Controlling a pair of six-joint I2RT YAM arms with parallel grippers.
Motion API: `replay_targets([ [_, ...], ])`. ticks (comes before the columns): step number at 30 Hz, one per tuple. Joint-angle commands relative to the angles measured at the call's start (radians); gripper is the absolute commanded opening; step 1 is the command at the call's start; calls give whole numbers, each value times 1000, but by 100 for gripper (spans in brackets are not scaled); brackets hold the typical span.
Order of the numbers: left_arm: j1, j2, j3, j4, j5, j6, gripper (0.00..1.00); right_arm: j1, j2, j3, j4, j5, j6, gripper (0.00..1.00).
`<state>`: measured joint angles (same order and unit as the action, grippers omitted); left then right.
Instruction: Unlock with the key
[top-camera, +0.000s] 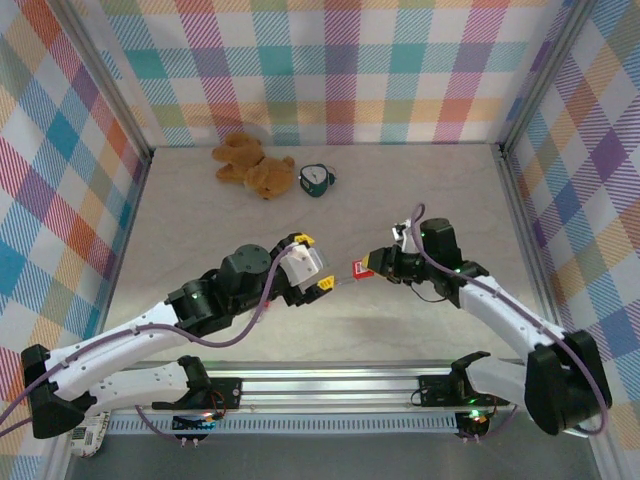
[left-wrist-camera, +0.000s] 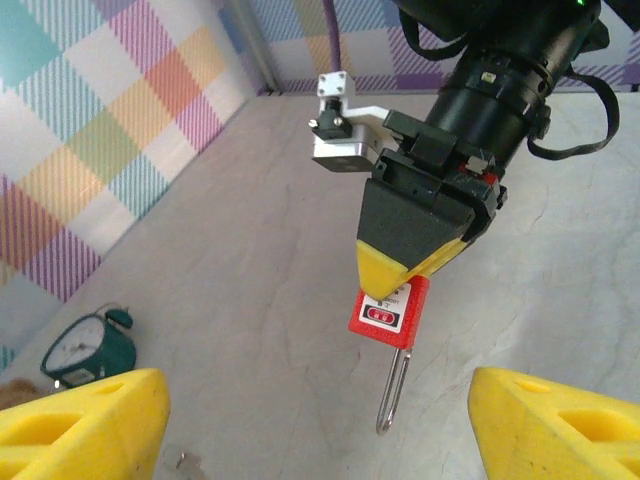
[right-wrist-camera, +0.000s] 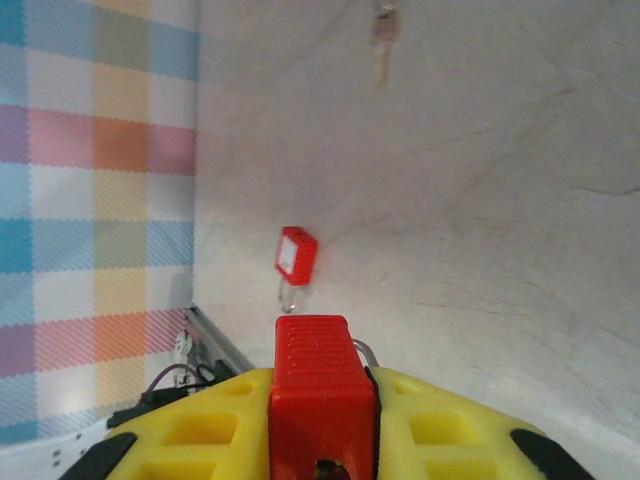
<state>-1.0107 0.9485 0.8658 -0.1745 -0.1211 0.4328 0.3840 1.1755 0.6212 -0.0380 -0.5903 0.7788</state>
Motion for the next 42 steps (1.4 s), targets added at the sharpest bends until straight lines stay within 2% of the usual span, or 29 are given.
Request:
replay_targets([
  [1, 12, -25, -65, 48, -77, -63, 78, 3, 74, 13, 163, 24, 26, 15],
  [4, 14, -32, -132, 154, -127, -107, 78, 3, 184, 42, 232, 37, 26, 15],
  [7, 14, -17, -213, 295, -234, -155, 78, 3, 282, 42, 329, 55, 51, 15],
  [9, 17, -15, -245, 343, -255, -182, 78, 1, 328, 52, 359, 63, 57, 15],
  [14, 20, -17, -271, 328, -242, -217, 78, -10, 433, 87, 398, 57, 61, 15],
  [24, 30, -18, -280, 326, -202, -227, 78, -51, 560, 80, 550, -38, 66, 16],
  [32, 34, 8, -272, 336, -183, -232, 79, -67, 608, 83, 543, -74, 9, 21],
  [39, 34, 15, -268, 327, -157, -246, 79, -97, 642, 93, 566, -98, 41, 21],
  [42, 33, 19, -261, 315, -145, -248, 79, -97, 622, 92, 581, -110, 71, 19],
])
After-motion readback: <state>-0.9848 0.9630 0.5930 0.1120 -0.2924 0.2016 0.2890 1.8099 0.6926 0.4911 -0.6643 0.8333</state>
